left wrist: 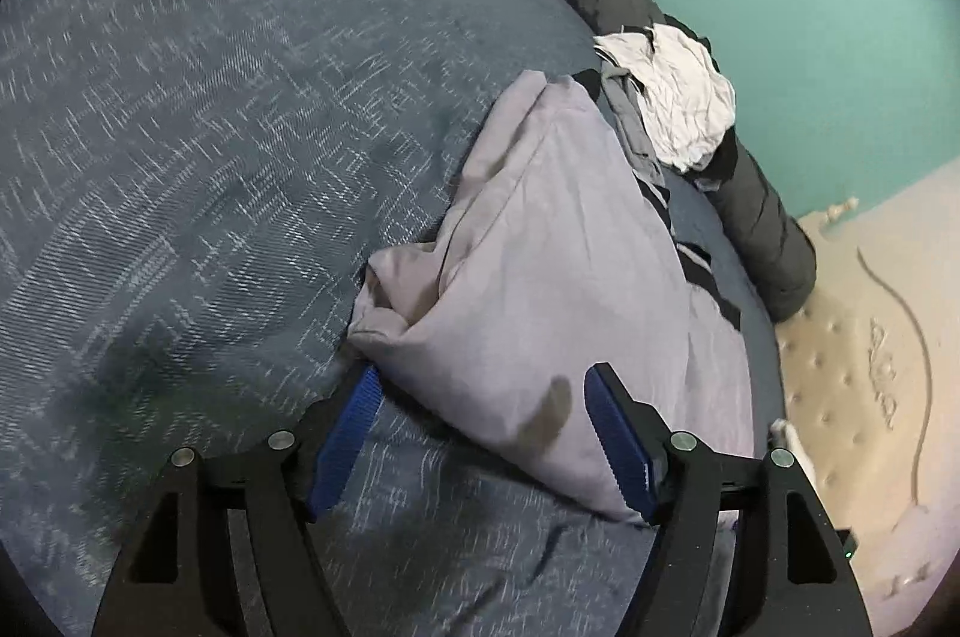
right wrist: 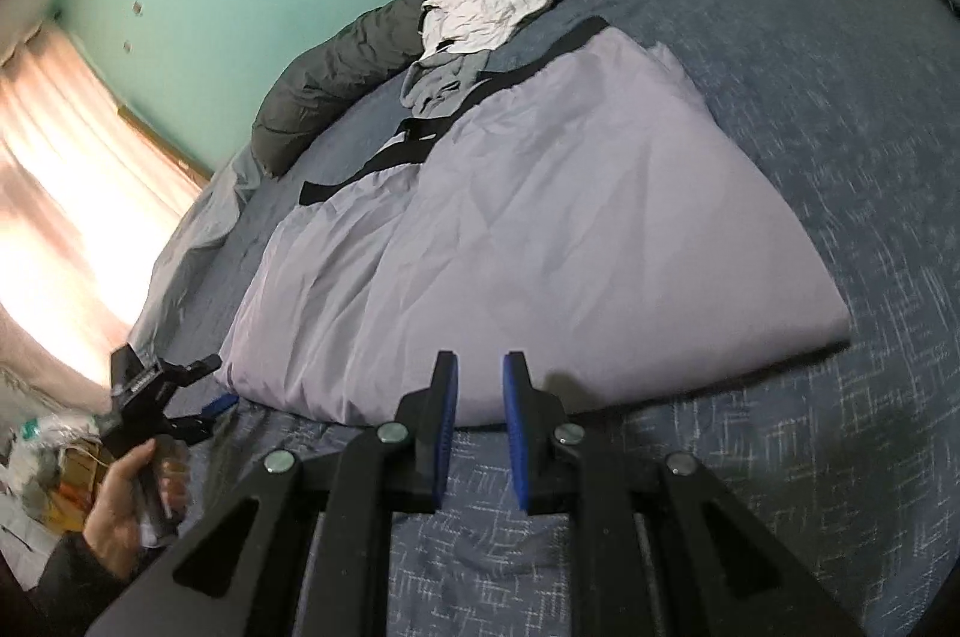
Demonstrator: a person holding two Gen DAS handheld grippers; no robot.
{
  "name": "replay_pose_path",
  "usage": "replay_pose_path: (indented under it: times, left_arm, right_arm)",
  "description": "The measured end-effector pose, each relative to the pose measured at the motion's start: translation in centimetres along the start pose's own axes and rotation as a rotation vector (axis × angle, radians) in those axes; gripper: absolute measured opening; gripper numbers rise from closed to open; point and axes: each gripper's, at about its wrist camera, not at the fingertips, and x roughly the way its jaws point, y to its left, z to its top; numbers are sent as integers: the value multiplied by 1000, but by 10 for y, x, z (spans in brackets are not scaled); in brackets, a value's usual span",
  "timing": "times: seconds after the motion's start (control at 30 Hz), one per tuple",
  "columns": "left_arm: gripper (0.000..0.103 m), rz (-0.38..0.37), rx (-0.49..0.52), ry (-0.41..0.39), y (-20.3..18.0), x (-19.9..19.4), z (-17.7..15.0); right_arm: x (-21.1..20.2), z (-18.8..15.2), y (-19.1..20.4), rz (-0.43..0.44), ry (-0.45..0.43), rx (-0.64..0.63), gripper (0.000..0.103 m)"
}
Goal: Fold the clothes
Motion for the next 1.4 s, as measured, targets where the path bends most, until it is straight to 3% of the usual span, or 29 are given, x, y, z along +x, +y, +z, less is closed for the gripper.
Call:
replay_pose_path:
  times: [0.13, 0.3, 0.4, 0.47, 0.57, 0.8, 1.03, 1.27, 1.4]
  left_arm:
    - [73, -22, -4, -13, -1, 7, -1]
    - [58, -14, 9, -41, -7, 7, -3]
    - [42, -29, 21, -46, -12, 5, 0]
    - [20, -42, 31, -50, -16, 4, 2]
    - [11, -60, 57, -57, -26, 0, 5]
    - [7, -128, 166, -71, -80, -9, 10]
    - [7, -226, 311, -71, -179, -4, 2]
    - [7, -291, 523, 48, -295, 43, -56]
    - [7, -269, 644, 181, -333, 94, -111]
  right_arm:
    - [0, 0, -8, -7, -6, 19, 15]
    - [2, -1, -11, -9, -5, 30, 15]
    - [2, -1, -12, -6, -7, 29, 15]
    - [2, -1, -12, -4, -7, 31, 15]
    - [1, -2, -13, -2, -8, 38, 15]
    - [-6, 0, -17, 10, -25, 56, 15]
    - [-22, 3, -30, 23, -50, 80, 15]
    - [-47, 10, -54, 22, -91, 120, 16]
    - [-58, 11, -75, 6, -90, 175, 17]
